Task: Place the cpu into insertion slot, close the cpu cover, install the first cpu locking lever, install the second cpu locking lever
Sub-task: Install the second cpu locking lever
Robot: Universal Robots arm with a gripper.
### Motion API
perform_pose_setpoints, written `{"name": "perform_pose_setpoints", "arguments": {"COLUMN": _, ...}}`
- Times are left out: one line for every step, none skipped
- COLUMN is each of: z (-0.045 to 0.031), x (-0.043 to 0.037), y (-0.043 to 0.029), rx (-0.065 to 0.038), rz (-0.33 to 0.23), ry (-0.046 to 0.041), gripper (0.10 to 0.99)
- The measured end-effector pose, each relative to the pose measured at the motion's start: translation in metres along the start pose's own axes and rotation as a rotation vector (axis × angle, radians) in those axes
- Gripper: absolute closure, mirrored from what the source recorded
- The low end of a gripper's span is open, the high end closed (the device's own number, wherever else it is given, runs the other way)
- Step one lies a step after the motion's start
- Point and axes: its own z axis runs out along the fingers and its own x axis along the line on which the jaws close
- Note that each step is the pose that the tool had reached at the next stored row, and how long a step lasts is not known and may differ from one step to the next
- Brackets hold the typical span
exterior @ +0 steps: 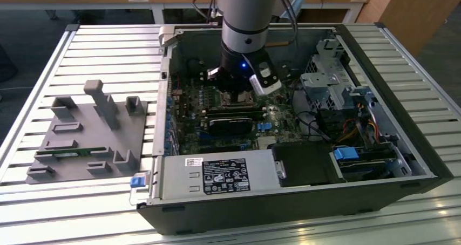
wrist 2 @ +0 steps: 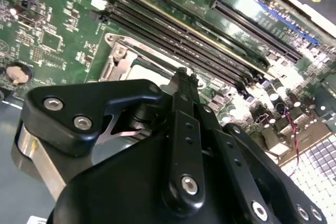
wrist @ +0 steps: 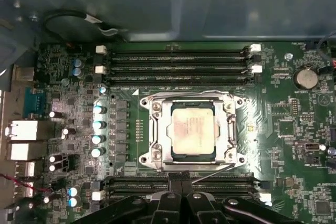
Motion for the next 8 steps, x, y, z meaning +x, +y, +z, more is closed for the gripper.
{"name": "perform_pose_setpoints", "arguments": {"z": 0.0008, "x": 0.002, "y": -0.0005, "rx": -0.001, "rz": 0.0, "ry": 0.0, "gripper": 0.98}}
{"name": "perform_pose_setpoints", "arguments": {"z": 0.0017, "x": 0.0041, "y": -0.0008, "rx": -0.002, "rz": 0.0, "ry": -0.0001, "gripper": 0.98}}
{"name": "perform_pose_setpoints", "arguments": {"z": 0.003, "x": 0.0063, "y": -0.0011, "rx": -0.003, "rz": 0.0, "ry": -0.0001, "gripper": 0.98}}
{"name": "perform_pose_setpoints", "arguments": {"z": 0.0046, "x": 0.0081, "y": -0.0014, "rx": -0.003, "rz": 0.0, "ry": 0.0, "gripper": 0.98}}
{"name": "perform_pose_setpoints", "arguments": {"z": 0.0064, "x": 0.0092, "y": -0.0017, "rx": -0.003, "rz": 0.0, "ry": 0.0, "gripper": 0.98}}
{"name": "perform_pose_setpoints", "arguments": {"z": 0.0082, "x": 0.01, "y": -0.0019, "rx": -0.003, "rz": 0.0, "ry": 0.0001, "gripper": 0.98}}
{"name": "perform_pose_setpoints", "arguments": {"z": 0.0101, "x": 0.0107, "y": -0.0022, "rx": -0.003, "rz": -0.001, "ry": 0.0001, "gripper": 0.98}}
{"name": "perform_pose_setpoints", "arguments": {"z": 0.0119, "x": 0.0107, "y": -0.0025, "rx": -0.003, "rz": -0.001, "ry": 0.0002, "gripper": 0.98}}
